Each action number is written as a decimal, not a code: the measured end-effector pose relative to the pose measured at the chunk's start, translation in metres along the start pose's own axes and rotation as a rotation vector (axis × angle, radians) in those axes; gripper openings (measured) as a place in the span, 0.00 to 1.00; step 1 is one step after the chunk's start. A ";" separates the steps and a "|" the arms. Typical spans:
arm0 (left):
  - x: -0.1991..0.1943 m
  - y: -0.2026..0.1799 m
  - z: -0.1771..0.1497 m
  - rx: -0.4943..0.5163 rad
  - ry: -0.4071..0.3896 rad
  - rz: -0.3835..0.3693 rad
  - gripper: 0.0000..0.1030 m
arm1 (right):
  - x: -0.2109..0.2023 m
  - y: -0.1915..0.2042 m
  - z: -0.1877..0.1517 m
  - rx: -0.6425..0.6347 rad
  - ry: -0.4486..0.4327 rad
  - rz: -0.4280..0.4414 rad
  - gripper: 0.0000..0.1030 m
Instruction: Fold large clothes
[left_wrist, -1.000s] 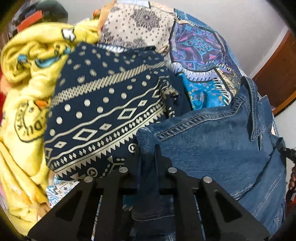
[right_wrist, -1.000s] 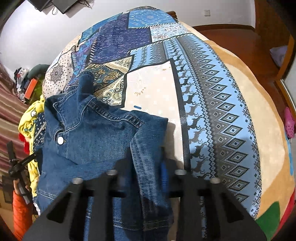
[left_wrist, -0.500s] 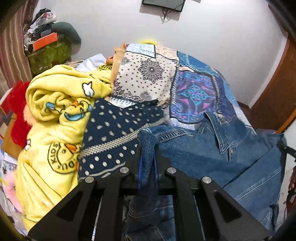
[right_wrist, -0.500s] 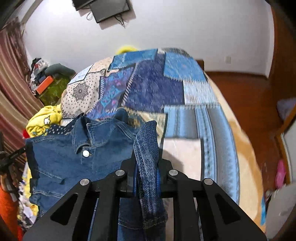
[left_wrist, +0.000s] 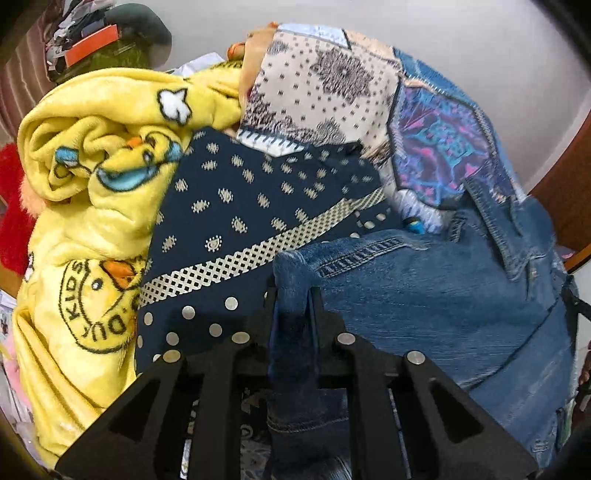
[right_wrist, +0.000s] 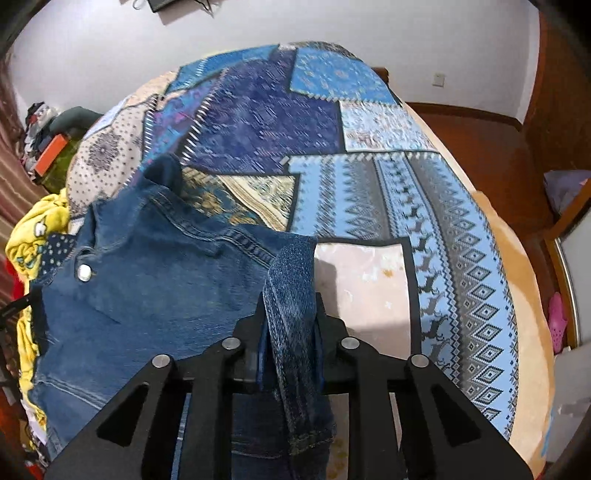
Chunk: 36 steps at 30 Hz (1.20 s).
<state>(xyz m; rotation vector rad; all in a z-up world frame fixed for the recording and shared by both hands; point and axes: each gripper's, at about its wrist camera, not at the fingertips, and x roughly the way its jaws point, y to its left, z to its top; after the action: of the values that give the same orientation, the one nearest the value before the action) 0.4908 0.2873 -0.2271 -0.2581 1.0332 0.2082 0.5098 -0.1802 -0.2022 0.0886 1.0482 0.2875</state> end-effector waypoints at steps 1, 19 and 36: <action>0.003 -0.001 -0.001 0.005 0.009 0.014 0.16 | 0.001 -0.001 -0.001 0.001 0.003 -0.006 0.23; -0.137 -0.064 -0.037 0.190 -0.101 -0.023 0.64 | -0.132 0.016 -0.023 0.012 -0.108 0.010 0.71; -0.239 -0.022 -0.171 0.115 -0.123 -0.107 0.88 | -0.216 0.056 -0.145 -0.163 -0.168 0.068 0.84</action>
<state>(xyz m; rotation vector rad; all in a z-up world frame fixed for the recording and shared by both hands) 0.2382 0.2017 -0.1006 -0.1935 0.9028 0.0667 0.2735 -0.1957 -0.0812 0.0016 0.8529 0.4188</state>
